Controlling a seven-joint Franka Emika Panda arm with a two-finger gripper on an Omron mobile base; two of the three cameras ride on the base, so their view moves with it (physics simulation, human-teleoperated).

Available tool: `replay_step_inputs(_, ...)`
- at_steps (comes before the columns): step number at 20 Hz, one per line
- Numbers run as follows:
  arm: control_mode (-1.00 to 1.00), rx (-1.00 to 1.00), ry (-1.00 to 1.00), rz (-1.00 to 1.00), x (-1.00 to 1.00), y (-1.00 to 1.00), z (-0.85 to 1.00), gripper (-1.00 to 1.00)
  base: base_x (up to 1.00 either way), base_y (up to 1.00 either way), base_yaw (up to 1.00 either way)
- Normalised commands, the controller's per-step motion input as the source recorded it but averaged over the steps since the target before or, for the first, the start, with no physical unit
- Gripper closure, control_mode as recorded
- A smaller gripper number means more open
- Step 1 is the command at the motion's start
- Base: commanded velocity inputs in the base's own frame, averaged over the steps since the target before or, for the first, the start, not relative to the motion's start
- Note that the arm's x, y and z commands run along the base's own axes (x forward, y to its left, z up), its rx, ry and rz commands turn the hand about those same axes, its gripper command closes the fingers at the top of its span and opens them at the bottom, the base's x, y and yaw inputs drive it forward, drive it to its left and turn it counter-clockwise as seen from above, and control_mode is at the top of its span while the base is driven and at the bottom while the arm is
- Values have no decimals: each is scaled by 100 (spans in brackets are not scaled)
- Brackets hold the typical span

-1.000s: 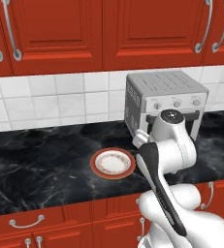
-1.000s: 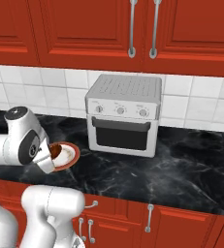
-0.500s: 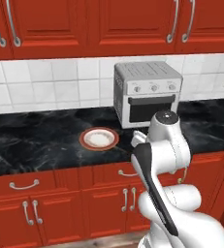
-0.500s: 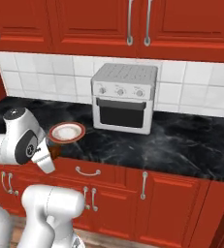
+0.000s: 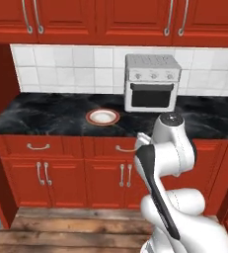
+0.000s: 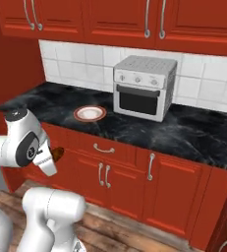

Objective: Place the chicken drumstick on the counter behind the older chicken drumstick on the same shelf of the fridge to maintain FIFO order. Close the fridge door when finished.

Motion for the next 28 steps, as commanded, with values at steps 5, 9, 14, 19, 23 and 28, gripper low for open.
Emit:
replay_step_inputs(5, 100, 0, 0, 0, 0, 0, 0, 100, -32, -28, 60)
replay_step_inputs(9, 100, 0, 0, 0, 0, 0, 0, 100, -22, -14, 74)
replay_step_inputs(14, 100, 0, 0, 0, 0, 0, 0, 100, -8, -22, 81)
replay_step_inputs(19, 100, 0, 0, 0, 0, 0, 0, 100, -12, -27, 78)
replay_step_inputs(23, 100, 0, 0, 0, 0, 0, 0, 100, -5, -38, 69)
replay_step_inputs(28, 100, 0, 0, 0, 0, 0, 0, 100, -11, -45, 63)
